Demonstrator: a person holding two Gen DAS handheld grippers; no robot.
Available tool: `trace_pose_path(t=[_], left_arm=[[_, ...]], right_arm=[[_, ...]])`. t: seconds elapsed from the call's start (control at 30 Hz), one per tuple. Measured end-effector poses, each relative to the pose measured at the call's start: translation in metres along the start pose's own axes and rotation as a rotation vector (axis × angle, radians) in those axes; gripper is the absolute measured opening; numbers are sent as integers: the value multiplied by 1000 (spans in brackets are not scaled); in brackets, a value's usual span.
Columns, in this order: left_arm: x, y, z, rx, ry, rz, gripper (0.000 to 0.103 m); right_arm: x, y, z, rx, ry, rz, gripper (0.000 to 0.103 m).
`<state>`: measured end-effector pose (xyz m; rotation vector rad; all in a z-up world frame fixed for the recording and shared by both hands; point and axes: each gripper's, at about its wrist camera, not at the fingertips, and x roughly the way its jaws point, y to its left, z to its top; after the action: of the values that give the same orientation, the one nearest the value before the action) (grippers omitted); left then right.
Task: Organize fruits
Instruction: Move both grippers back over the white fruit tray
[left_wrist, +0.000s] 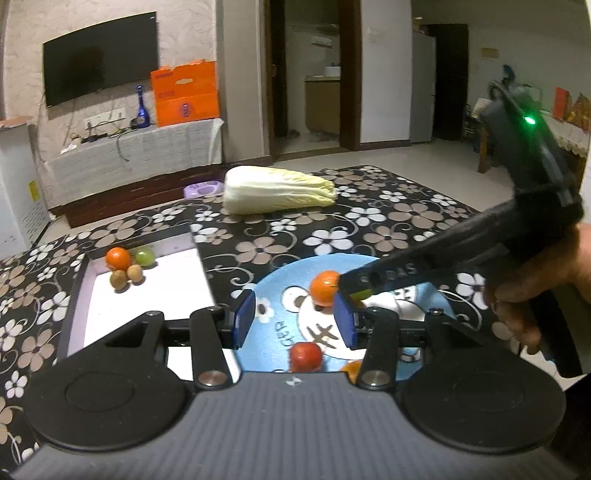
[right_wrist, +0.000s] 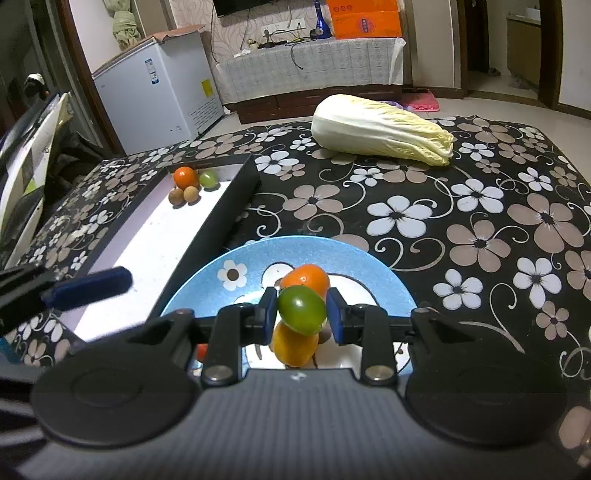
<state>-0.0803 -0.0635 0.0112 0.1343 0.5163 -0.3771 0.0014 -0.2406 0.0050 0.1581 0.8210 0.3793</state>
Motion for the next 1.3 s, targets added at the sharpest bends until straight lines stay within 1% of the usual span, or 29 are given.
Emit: trace_pose_path(t=[0.23,0.43,0.57,0.7,0.83,0.93,1.1,1.2,1.3], left_arm=[[-4,18,3,-52,1,50,53],[-5,26,4,-73,-3,76,53],[-3,34,6,-102,-8,108,53],[-1,46,8,-128,-11,165,53],[3,64,8,-157,2,218,53],[6,75,7,-162,6,245,53],[11,89,4,-164,16,276,53],[14,99,3,-173,17,293,53],[15,108,3,-185,18,303,53]], right_arm=[[-1,1,0,-3,-5,22,33],[-6,2,3,8,-47,41,35],[-10,1,6,32,-81,58,35],[-13,-1,8,49,-107,57,35],[-15,-5,11,76,-129,57,35],[-15,-6,14,92,-142,53,37],[-7,7,19,78,-144,65,37],[1,21,24,53,-146,81,37],[12,43,36,-2,-157,93,37]])
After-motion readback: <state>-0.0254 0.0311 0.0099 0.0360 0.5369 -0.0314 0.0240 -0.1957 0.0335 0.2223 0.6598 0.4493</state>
